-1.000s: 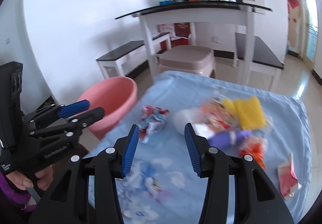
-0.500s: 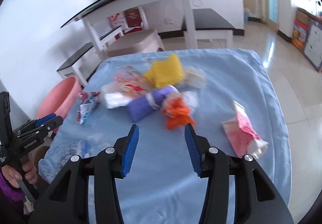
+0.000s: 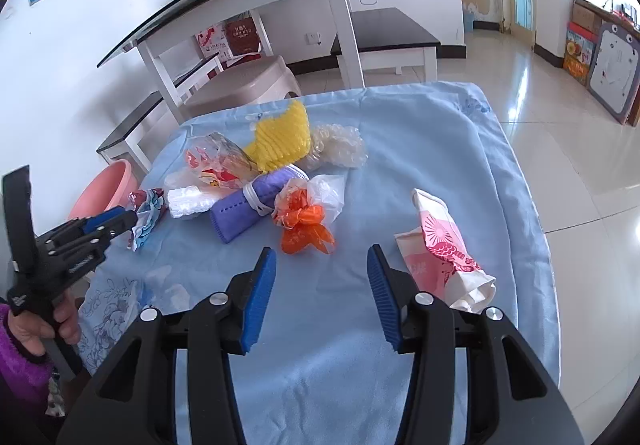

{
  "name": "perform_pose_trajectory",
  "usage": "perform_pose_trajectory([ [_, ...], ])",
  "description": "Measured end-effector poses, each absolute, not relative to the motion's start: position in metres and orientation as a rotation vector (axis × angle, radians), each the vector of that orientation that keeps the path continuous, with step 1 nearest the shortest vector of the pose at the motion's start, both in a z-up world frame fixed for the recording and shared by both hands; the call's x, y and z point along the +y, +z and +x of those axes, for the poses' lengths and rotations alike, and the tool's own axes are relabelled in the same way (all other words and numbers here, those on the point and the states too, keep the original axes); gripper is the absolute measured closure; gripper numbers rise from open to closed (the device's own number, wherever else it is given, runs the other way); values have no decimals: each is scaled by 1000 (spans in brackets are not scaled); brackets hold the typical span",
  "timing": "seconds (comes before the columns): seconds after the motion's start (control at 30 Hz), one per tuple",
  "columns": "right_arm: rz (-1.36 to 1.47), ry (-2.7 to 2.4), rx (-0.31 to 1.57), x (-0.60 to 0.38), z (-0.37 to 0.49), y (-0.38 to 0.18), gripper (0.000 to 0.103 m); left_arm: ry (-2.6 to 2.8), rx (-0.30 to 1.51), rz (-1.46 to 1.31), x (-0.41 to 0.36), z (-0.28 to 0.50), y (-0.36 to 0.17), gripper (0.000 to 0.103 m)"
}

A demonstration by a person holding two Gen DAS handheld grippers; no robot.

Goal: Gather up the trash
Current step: 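Grasp the crumpled patterned wrapper with the left gripper, then grasp the orange netting bag with the right gripper while the left holds the wrapper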

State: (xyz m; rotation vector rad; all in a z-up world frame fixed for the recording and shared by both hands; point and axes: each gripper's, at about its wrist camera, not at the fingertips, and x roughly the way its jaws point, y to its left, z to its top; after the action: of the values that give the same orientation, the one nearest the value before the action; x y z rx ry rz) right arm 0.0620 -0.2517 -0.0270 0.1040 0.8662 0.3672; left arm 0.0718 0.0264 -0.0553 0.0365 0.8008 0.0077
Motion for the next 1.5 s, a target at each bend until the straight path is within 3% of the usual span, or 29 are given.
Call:
perform_pose_trajectory([
  [0.07, 111, 372, 876, -252, 64, -29, 55, 11, 836, 29, 28, 77, -62, 92],
  [0.17, 120, 388, 890, -250, 66, -30, 55, 0, 825, -2, 35, 75, -60, 100],
  [0.9, 42, 418, 966, -211, 108, -52, 55, -55, 742, -70, 38, 36, -34, 102],
  [0.97, 32, 406, 969, -211, 106, -54, 77, -57, 740, -73, 39, 33, -34, 102],
  [1.0, 37, 405, 972, -212, 107, -55, 77, -57, 738, -74, 39, 33, -34, 102],
  [1.07, 45, 401, 966, -215, 104, -54, 94, -62, 733, -77, 38, 31, -32, 102],
  [1.5, 14, 442, 831, -211, 55, -14, 95, -71, 674, -101, 41, 13, -17, 102],
])
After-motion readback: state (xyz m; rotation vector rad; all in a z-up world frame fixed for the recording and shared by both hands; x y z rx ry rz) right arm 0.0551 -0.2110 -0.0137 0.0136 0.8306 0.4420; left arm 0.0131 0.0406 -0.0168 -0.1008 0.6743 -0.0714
